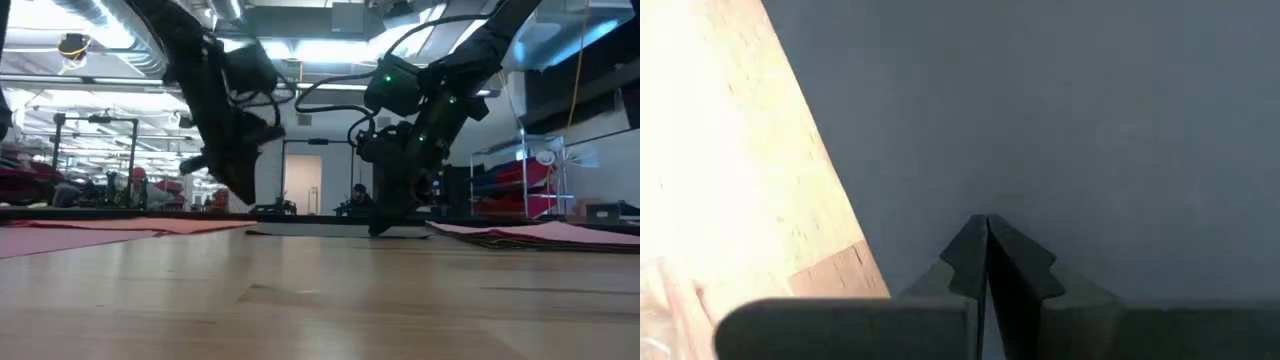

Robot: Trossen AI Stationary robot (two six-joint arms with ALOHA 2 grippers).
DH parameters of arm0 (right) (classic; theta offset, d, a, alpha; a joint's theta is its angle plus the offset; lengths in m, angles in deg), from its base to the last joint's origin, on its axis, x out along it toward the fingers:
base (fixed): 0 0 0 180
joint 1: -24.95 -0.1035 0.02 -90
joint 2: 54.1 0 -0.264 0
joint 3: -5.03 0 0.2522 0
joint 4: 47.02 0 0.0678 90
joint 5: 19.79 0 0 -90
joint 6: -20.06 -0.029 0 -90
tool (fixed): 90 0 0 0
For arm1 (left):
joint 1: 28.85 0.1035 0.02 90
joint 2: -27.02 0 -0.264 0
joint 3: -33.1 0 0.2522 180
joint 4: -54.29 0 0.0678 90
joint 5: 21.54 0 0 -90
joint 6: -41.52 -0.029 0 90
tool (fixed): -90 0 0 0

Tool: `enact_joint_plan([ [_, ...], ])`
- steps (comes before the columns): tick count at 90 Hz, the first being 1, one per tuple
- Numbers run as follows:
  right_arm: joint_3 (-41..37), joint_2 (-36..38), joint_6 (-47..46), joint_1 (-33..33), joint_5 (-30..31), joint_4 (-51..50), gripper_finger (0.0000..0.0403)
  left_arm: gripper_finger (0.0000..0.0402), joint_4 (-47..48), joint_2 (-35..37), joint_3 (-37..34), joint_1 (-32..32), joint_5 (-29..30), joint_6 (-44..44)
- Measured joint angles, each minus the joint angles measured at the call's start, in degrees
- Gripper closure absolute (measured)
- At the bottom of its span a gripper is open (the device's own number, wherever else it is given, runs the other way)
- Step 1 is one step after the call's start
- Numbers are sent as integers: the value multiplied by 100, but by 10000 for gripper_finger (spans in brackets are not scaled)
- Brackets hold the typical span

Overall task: Organize paper
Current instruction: Stack the orange color paper on top of the other orange color paper

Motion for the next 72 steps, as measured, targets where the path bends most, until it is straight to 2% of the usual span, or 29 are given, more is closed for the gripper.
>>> enact_joint_plan([
  [15, -2, -2, 0, 0, 1, 21, 403, 402, 546, -58, 2, -525, -61, 68],
  [31, -2, -2, 2, 0, 2, 30, 403, 402, 1035, -307, -4, -690, 25, 484],
  [72, -2, -2, 0, 0, 2, 32, 403, 402, 1493, -404, -4, -103, 439, 164],
])
